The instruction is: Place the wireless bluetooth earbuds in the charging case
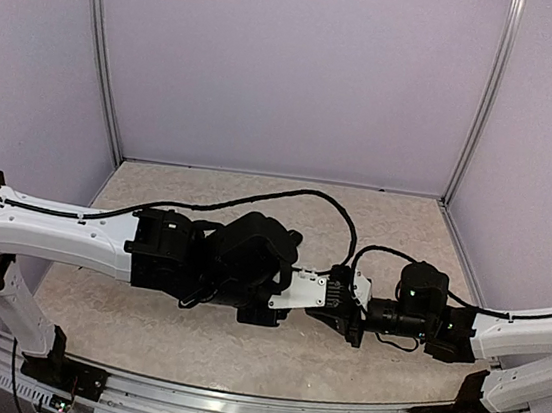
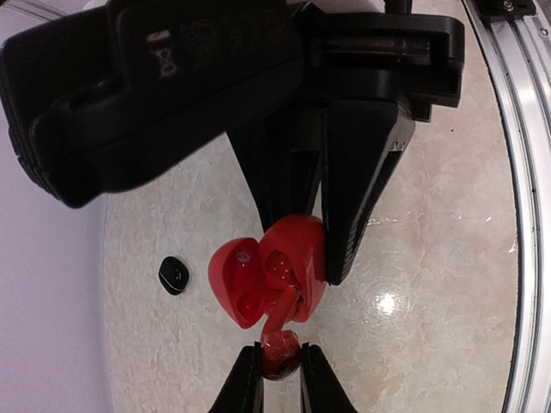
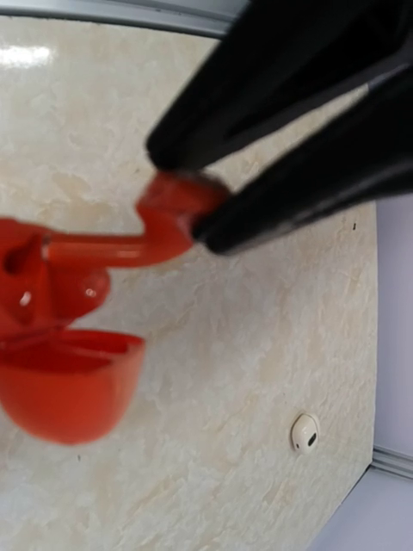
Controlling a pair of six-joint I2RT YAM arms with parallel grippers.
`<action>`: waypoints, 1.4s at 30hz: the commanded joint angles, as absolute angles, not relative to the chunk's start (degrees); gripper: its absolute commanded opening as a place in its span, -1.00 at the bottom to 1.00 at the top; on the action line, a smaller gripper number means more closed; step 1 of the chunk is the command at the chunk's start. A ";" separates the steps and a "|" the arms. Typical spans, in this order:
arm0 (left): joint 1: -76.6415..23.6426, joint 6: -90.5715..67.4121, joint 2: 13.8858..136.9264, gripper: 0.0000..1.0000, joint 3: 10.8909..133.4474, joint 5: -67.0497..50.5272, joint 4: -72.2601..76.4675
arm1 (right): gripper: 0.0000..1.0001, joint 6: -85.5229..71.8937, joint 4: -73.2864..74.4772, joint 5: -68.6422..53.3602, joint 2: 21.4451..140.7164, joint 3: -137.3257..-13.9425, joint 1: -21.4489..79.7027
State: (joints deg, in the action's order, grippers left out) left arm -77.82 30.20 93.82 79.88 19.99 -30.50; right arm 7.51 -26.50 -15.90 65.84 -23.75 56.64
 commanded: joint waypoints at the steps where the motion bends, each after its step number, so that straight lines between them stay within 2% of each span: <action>1: -78.38 31.02 94.57 -0.69 81.05 19.80 -30.90 | -1.00 7.73 -26.88 -16.67 64.90 -25.40 57.53; 31: -79.54 33.58 96.72 -0.69 81.83 18.96 -30.49 | -1.00 8.39 -25.84 -16.81 66.25 -26.56 58.62; 42: -79.52 34.28 97.72 -0.63 81.85 19.17 -28.85 | -1.00 8.44 -26.56 -18.03 65.34 -26.26 59.15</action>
